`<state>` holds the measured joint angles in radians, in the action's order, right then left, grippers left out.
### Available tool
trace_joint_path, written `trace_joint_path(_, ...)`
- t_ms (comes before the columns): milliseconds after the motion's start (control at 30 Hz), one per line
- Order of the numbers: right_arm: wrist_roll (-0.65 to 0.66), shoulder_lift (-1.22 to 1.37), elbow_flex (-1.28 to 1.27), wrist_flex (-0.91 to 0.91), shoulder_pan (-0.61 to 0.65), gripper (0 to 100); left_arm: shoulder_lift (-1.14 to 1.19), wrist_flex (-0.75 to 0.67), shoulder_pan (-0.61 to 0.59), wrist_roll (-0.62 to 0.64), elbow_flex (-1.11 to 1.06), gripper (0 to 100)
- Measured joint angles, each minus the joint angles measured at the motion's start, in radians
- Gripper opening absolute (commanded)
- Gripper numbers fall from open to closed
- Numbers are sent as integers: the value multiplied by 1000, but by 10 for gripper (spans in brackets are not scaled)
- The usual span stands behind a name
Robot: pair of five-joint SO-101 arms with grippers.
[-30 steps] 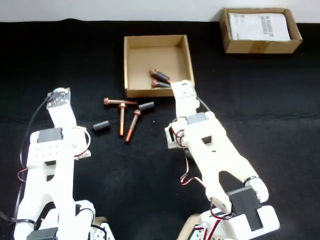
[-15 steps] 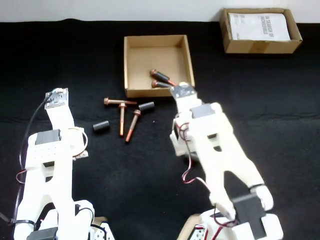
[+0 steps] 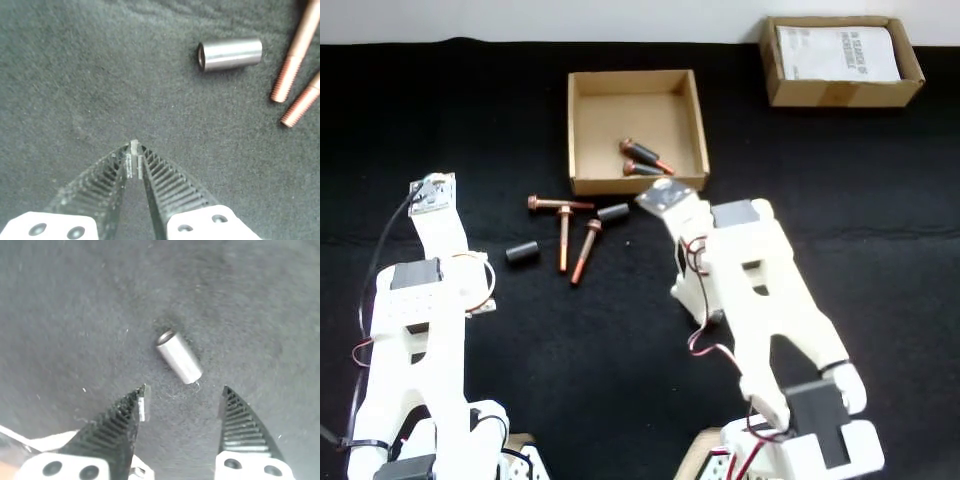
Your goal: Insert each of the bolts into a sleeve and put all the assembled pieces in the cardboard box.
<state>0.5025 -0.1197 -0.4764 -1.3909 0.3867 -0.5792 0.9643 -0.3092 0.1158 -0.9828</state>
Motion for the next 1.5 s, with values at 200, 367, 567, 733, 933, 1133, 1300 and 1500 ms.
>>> trace_joint_path(200, 161, 43, 3, 3, 0, 210, 0, -23, 0, 0, 0, 24)
trace_joint_path(367, 184, 86, 5, 3, -2, 210, 0, -43, 0, 0, 0, 24)
trace_joint_path(567, 184, 172, 5, 54, -2, 210, 3, -51, 0, 0, 0, 24)
trace_joint_path(733, 184, 232, 5, 106, -2, 208, 3, -51, 0, 0, 0, 24)
trace_joint_path(933, 184, 279, 34, 121, -6, 12, 3, -51, 0, 0, -8, 24)
trace_joint_path(1133, 184, 301, 40, 132, -6, 6, 3, -110, 0, 0, -94, 24)
trace_joint_path(1300, 184, 305, 61, 110, -6, 6, 3, -135, 0, 0, -137, 24)
trace_joint_path(1500, 184, 305, 253, -66, -26, 6, 3, -135, 8, 0, -120, 26)
